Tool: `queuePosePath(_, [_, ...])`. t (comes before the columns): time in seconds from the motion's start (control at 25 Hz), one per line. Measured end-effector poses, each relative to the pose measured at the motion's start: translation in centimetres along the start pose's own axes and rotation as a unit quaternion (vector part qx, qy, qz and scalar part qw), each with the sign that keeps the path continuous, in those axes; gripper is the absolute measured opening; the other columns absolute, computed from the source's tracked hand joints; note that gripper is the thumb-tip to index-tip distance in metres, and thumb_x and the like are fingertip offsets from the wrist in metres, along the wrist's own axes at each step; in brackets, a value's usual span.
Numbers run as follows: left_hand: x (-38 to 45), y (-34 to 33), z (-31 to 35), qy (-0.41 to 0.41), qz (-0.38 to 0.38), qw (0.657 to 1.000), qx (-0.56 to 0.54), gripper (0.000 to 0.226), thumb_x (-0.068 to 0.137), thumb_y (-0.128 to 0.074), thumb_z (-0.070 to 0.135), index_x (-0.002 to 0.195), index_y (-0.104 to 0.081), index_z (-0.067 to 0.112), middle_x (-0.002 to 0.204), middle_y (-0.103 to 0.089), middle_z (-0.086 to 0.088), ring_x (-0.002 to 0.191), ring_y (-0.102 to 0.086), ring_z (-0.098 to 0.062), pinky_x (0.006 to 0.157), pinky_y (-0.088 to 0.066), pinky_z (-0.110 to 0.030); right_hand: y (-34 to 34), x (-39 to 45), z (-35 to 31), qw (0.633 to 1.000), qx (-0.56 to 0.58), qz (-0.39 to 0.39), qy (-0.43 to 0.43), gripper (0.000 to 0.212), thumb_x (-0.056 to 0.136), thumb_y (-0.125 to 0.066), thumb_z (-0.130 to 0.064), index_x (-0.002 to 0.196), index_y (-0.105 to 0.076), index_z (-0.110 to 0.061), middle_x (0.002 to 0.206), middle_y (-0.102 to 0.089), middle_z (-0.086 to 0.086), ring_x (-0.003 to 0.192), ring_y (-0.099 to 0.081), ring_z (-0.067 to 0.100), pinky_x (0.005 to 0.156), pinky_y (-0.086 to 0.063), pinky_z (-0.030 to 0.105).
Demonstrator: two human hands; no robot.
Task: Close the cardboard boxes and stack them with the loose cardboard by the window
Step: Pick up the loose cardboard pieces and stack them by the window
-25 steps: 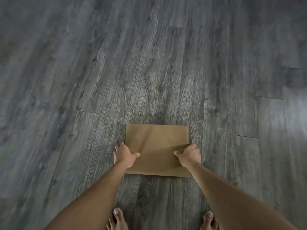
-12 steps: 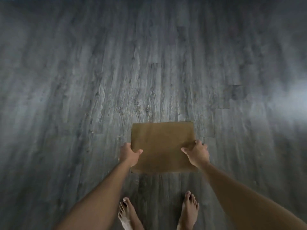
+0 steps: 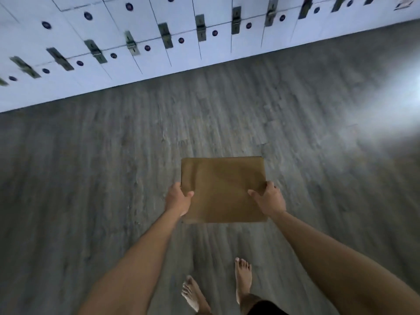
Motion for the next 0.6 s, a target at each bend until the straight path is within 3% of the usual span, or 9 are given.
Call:
queuePosePath(0.2, [-0.5,2.5,10.4,-0.055,-0.003,0.998,-0.023,0.053,0.091,-0.071,0.037,0.132,-0.051,0.008,0.127,-0.062,-0.012,0.116,-0.061,-0.032,0.097,-0.049,-0.039,9.6,1.9,-1.7,0.999,0.013,0.031,0.027,0.079,0.087,-0.061,-0.064,0.143,-0.041,-0.012,0.137,-0.052,0.012,0.121,-0.055,0.032,0.095,-0.049,0.043])
queuePosePath(0.4, [3.3,3.8,18.9,-0.096,-0.006,0.994,-0.051,0.042,0.090,-0.074,0.032,0.117,-0.051,0.012,0.109,-0.057,-0.005,0.111,-0.061,-0.030,0.083,-0.042,-0.029,17.0,6.8,-4.3,0.996,-0.007,0.077,0.037,0.080,0.085,-0.059,-0.070,0.141,-0.042,-0.015,0.134,-0.054,0.009,0.119,-0.057,0.030,0.087,-0.046,0.039])
queuePosePath(0.52, [7.2,3.1,24.7,-0.106,-0.046,0.989,-0.097,0.057,0.092,-0.073,0.028,0.136,-0.044,0.008,0.129,-0.054,-0.011,0.121,-0.055,-0.030,0.098,-0.045,-0.032,21.1,10.3,-5.8,0.992,-0.015,0.118,0.029,0.080,0.084,-0.061,-0.068,0.143,-0.041,-0.018,0.133,-0.054,0.007,0.119,-0.057,0.029,0.089,-0.046,0.041])
queuePosePath(0.6, [9.7,2.5,29.4,-0.119,-0.068,0.985,-0.101,0.059,0.091,-0.074,0.024,0.137,-0.043,0.007,0.133,-0.053,-0.016,0.118,-0.056,-0.032,0.099,-0.046,-0.034,24.0,12.0,-5.9,0.990,-0.013,0.143,0.003,0.079,0.084,-0.061,-0.067,0.142,-0.041,-0.018,0.131,-0.055,0.008,0.116,-0.058,0.030,0.088,-0.048,0.041])
Point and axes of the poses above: each hand's wrist, its own x-axis towards the middle knuckle, its own y-axis out of the back of the hand, z = x × y, the point moved 7 cm from there along x, towards the middle knuckle
